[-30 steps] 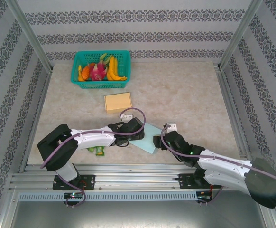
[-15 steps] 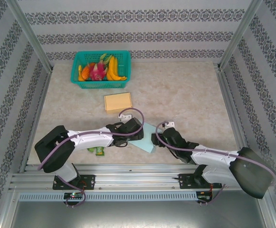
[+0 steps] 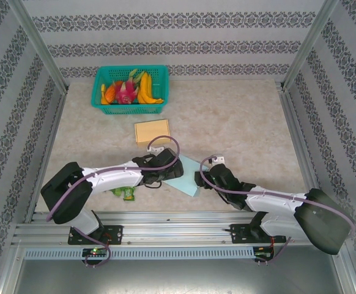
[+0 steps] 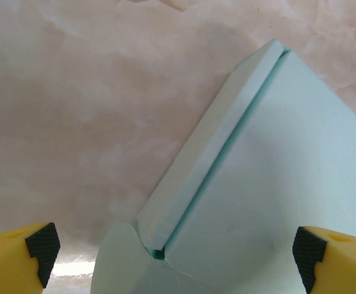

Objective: Fold the paper box

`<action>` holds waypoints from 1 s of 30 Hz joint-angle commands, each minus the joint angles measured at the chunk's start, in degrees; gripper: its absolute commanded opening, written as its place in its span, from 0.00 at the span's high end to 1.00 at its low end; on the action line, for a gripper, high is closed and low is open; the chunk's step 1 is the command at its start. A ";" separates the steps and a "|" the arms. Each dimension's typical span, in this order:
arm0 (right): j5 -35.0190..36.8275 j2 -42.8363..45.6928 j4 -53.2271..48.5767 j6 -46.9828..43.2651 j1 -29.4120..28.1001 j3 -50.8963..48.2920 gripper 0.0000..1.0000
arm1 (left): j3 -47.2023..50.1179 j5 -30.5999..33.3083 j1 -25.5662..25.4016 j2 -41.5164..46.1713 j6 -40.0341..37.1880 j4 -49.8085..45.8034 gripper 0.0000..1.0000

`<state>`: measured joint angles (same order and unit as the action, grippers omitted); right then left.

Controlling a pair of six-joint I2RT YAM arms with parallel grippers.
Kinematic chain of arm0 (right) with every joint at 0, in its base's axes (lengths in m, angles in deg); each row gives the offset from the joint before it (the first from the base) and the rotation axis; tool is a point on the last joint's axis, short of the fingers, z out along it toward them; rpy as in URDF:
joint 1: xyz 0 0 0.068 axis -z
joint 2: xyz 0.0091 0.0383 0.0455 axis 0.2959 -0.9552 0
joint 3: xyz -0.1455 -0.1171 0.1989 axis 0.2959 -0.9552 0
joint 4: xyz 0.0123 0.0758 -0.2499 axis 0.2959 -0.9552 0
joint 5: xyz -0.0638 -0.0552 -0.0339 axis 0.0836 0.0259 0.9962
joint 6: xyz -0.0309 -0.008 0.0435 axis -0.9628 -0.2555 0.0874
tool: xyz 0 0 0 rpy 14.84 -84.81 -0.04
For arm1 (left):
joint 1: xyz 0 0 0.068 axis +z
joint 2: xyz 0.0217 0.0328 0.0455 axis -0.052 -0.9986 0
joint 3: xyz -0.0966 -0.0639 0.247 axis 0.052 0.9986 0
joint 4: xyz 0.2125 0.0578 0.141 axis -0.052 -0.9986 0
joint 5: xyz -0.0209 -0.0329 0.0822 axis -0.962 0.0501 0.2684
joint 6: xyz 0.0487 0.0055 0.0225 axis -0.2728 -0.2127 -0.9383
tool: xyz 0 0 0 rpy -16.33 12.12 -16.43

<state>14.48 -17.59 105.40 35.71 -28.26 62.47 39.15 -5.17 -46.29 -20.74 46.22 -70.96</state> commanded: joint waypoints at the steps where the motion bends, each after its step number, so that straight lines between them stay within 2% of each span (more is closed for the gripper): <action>1: -0.03 0.37 -1.99 -1.19 0.21 0.10 0.35 | -1.78 -3.66 1.76 -0.24 1.18 0.49 0.00; 9: -0.53 -0.33 -1.91 -1.64 0.25 0.18 0.35 | -4.43 -4.97 2.08 -1.94 2.25 0.52 0.00; 16: -0.39 -0.19 -1.86 -1.75 0.23 0.03 0.35 | -6.04 -6.32 2.08 -4.53 5.46 -3.62 0.00; 30: 0.26 -1.62 -1.84 -1.88 0.33 0.62 0.35 | -3.54 -9.12 1.99 -4.49 7.34 -0.82 0.00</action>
<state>14.50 -18.03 105.62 34.60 -28.26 62.49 34.63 -13.15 -44.90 -24.91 52.37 -71.71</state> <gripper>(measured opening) 0.649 0.998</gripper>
